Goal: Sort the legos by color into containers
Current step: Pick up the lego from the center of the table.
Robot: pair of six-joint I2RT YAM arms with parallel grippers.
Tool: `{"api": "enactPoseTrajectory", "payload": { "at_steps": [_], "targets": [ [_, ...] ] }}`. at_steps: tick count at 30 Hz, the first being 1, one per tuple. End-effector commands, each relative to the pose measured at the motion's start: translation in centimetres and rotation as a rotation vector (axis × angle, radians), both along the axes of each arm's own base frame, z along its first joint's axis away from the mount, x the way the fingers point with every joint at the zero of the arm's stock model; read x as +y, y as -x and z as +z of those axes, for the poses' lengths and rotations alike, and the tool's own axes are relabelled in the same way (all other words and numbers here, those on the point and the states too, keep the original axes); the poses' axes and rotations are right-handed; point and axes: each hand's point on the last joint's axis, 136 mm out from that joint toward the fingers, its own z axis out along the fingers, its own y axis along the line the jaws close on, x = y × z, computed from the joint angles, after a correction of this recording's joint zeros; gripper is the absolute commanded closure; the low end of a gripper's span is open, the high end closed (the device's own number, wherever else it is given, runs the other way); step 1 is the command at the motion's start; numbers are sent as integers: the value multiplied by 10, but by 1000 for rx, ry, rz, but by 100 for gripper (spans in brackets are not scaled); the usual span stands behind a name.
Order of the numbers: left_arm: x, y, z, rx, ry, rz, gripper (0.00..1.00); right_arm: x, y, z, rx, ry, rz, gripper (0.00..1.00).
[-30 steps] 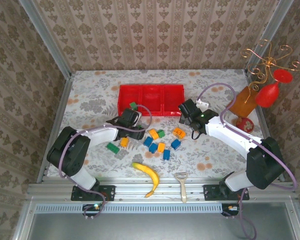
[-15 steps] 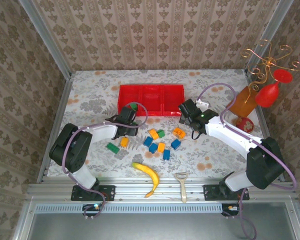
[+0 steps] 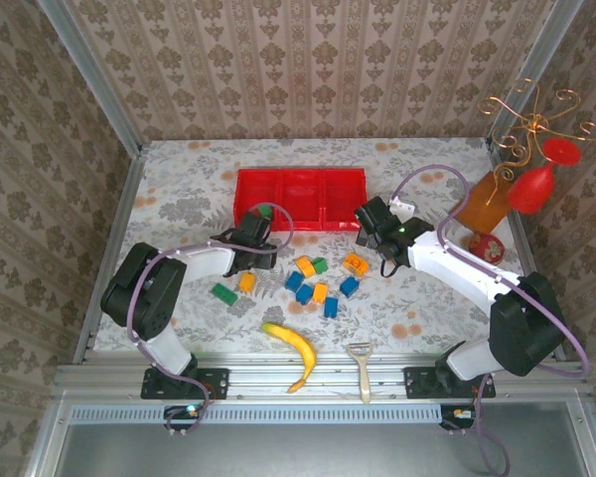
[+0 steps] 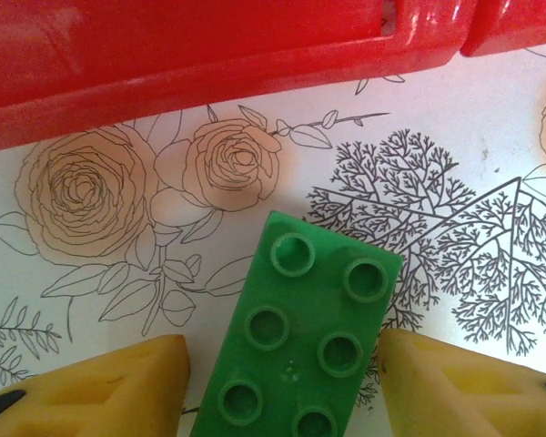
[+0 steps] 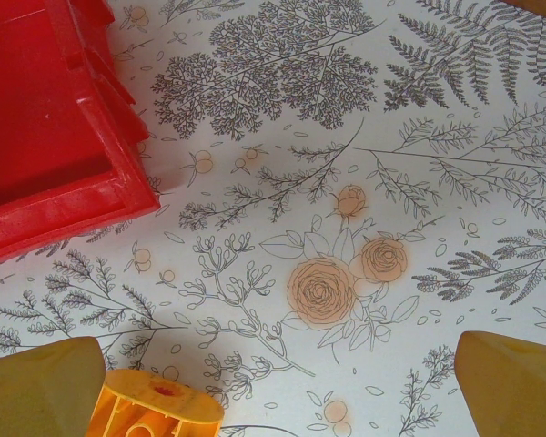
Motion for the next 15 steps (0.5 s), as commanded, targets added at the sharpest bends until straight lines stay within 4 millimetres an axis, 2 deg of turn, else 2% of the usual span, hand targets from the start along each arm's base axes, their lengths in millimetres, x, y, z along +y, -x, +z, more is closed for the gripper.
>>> {"api": "enactPoseTrajectory", "payload": {
  "at_steps": [1,3,5,8,12,15],
  "targets": [
    [-1,-1,-6,22,6,18,43,-6,3,1,-9,24,-22,0],
    [0,-1,-9,29,1,19,48,-5,3,1,-11,23,-22,0],
    [-1,0,-12,37,1,17,58,-5,2,2,-12,22,-23,0],
    [-2,2,-10,39,11,13,68,-5,2,3,-15,21,-20,0],
    [1,5,2,21,26,18,73,-2,1,5,-21,14,-5,0],
    [3,7,18,-10,42,22,76,0,0,7,-30,3,9,0]
  ]
}}
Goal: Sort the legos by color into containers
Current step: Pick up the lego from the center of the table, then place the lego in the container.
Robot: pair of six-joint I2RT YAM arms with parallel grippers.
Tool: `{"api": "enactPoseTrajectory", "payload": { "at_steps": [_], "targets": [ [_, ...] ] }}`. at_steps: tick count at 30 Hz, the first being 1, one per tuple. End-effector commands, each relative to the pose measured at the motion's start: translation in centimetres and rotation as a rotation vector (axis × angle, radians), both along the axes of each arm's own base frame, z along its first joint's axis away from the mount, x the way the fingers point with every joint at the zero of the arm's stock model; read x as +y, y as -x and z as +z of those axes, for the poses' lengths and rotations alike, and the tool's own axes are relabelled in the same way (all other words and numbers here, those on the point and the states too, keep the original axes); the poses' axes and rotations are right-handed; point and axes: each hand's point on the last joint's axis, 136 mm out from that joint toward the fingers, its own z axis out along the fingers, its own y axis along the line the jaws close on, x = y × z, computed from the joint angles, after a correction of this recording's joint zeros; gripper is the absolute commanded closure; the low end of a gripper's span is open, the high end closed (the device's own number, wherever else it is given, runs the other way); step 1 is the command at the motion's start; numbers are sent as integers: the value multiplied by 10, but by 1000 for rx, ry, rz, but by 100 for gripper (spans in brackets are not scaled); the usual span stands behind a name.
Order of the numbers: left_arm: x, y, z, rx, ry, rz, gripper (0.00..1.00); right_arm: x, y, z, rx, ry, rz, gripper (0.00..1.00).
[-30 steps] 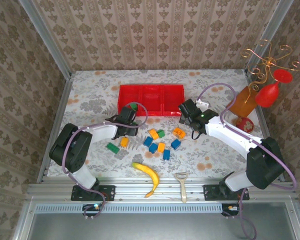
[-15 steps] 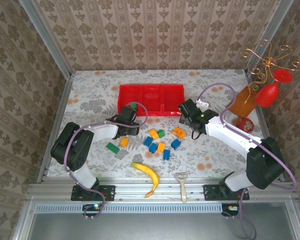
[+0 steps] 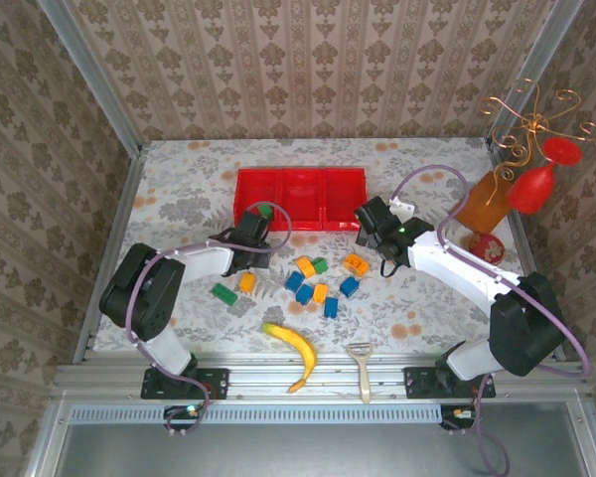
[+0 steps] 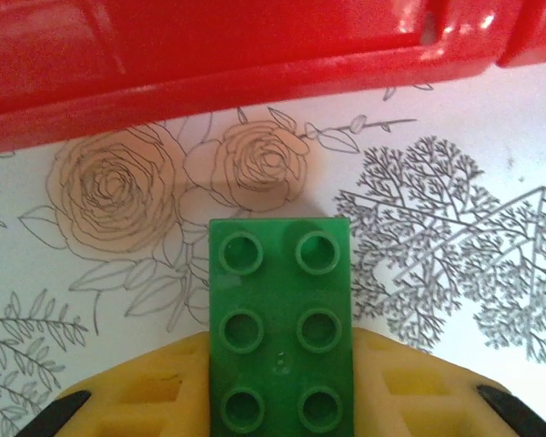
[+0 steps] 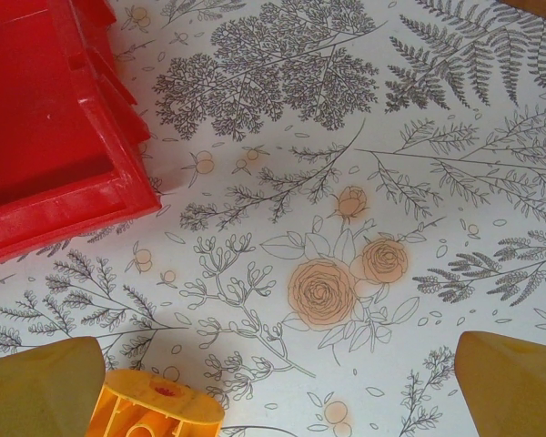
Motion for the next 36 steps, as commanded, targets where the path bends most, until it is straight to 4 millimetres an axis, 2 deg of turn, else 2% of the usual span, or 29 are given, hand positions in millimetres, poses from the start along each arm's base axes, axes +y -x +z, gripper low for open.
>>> {"api": "enactPoseTrajectory", "payload": {
  "at_steps": [1,10,18,21,29,36],
  "targets": [
    [-1,7,22,-25,45,-3,76,0,0,8,-33,-1,10,0],
    [5,-2,80,-169,67,14,79,4,1,9,-43,-5,37,0],
    [1,-41,108,-247,46,19,79,18,7,-1,3,3,125,0],
    [-2,-58,110,-254,32,20,80,25,11,-5,31,14,177,0],
    [0,-99,101,-235,-6,53,80,39,22,-18,96,2,272,2],
    [-2,-121,89,-216,-20,67,76,48,27,-32,160,-9,333,6]
  ]
}}
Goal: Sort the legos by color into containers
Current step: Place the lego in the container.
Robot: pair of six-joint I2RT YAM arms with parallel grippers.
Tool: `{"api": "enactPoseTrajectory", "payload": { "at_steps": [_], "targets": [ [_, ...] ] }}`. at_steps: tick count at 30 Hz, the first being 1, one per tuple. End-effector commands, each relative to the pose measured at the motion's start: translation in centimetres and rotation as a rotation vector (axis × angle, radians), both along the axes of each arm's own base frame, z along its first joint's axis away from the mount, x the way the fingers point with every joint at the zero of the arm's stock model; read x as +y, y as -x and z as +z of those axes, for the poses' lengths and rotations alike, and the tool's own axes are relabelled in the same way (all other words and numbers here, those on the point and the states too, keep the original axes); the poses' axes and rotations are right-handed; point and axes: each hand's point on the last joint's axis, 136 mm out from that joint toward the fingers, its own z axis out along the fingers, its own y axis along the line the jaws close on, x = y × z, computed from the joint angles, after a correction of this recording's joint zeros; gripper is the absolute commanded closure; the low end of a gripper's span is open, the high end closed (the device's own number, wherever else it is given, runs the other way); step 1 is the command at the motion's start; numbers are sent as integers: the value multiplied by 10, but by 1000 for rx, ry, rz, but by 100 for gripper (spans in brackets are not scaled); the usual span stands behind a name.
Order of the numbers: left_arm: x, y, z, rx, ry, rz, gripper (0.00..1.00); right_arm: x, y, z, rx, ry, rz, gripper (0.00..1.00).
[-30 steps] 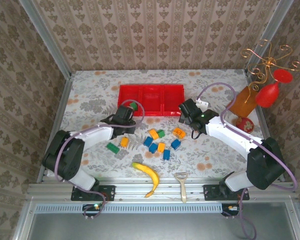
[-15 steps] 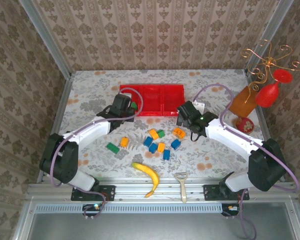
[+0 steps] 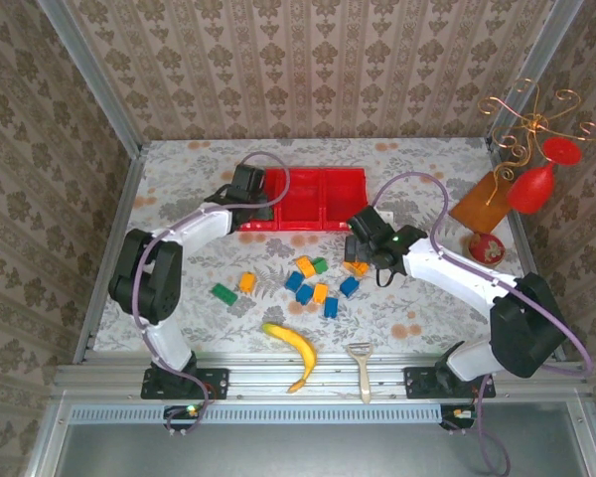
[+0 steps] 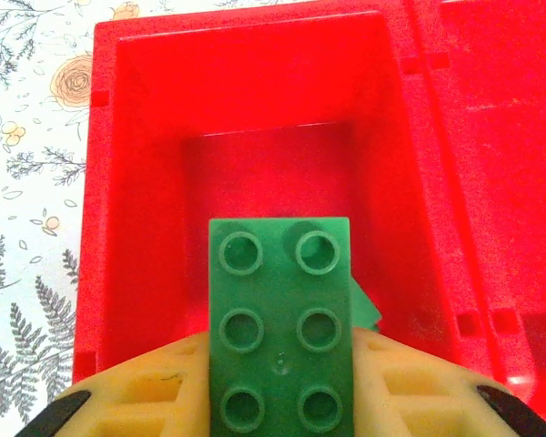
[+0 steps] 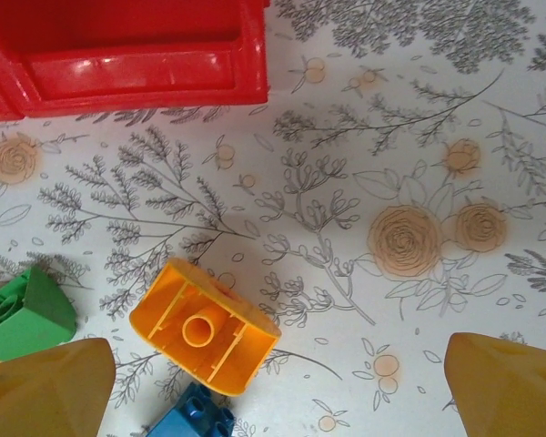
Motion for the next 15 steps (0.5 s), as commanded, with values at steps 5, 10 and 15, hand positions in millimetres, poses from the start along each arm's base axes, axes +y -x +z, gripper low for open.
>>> {"api": "enactPoseTrajectory", "payload": {
  "at_steps": [5,10,15],
  "targets": [
    [-3,-14,-3,5,-12,1,73,6,9,-27,124,46,62,11],
    [8,-21,-2,4,11,30,65,14,6,-40,175,52,85,18],
    [10,-20,3,-6,21,35,54,23,1,-47,201,45,104,23]
  ]
}}
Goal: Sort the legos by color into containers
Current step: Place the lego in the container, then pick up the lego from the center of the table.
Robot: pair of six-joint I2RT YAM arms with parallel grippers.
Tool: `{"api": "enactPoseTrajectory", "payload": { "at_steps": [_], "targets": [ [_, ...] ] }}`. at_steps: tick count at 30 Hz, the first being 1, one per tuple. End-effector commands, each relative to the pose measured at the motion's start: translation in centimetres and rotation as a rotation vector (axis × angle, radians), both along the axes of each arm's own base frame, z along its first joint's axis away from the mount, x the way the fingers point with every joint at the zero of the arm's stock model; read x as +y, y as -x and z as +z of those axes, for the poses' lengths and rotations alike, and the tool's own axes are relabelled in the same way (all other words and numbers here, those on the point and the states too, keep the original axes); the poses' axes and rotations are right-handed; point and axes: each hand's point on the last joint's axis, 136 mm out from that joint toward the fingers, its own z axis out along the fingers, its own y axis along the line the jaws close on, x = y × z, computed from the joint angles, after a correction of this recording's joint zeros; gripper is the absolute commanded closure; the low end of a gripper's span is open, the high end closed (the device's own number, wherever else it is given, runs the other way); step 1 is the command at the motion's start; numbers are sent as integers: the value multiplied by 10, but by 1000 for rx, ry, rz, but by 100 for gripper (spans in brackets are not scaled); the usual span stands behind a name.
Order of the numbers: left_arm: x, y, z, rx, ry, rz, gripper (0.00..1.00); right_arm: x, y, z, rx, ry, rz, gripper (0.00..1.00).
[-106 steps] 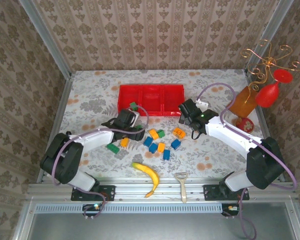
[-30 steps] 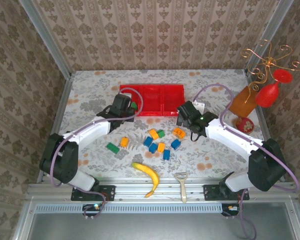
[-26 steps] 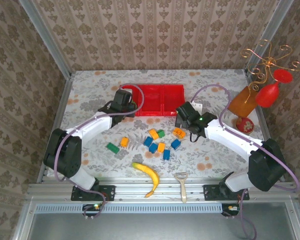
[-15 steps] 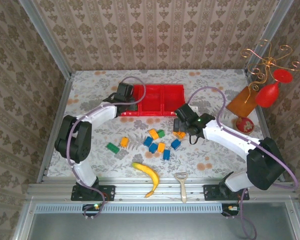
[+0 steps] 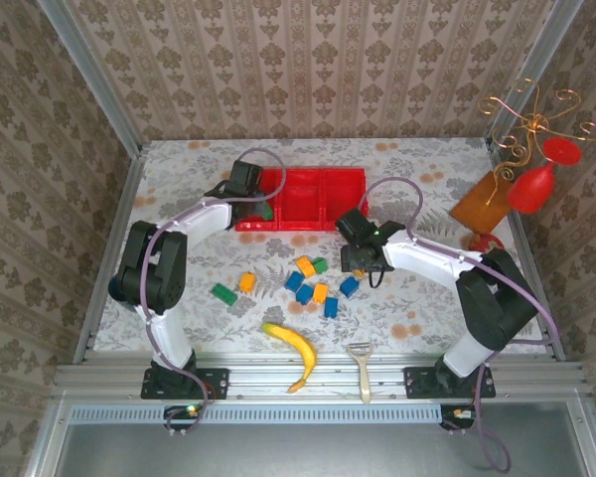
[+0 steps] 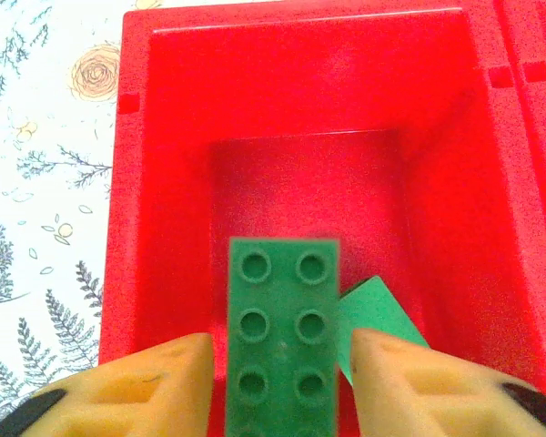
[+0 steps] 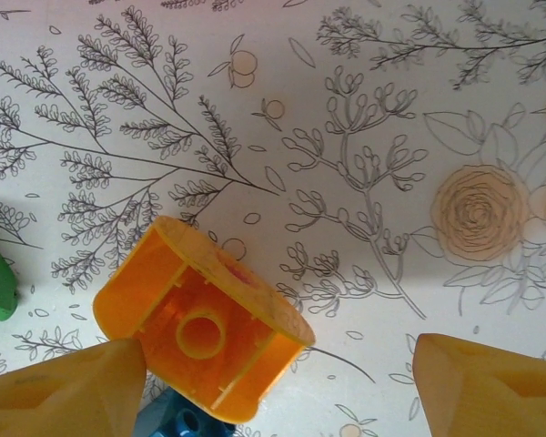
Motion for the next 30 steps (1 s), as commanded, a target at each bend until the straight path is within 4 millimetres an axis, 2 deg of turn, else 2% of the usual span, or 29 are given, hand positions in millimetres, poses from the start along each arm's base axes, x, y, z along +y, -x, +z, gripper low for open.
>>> {"api": "enactPoseTrajectory", "payload": {
  "at_steps": [1,12,16,21,25,30],
  "targets": [
    [-3,-4,18,-33,26,-2,52,9,-2,2,23,-13,31,23],
    [1,6,45,-87,64,-4,38,11,0,-4,61,-2,45,24],
    [3,13,61,-113,88,-5,29,9,4,-6,78,9,49,22],
    [3,29,85,-150,159,-16,13,8,8,-8,102,14,59,18],
    [15,47,96,-179,193,7,0,10,9,-14,122,18,78,17],
    [35,70,105,-203,255,46,0,10,6,-24,146,38,92,17]
  ]
}}
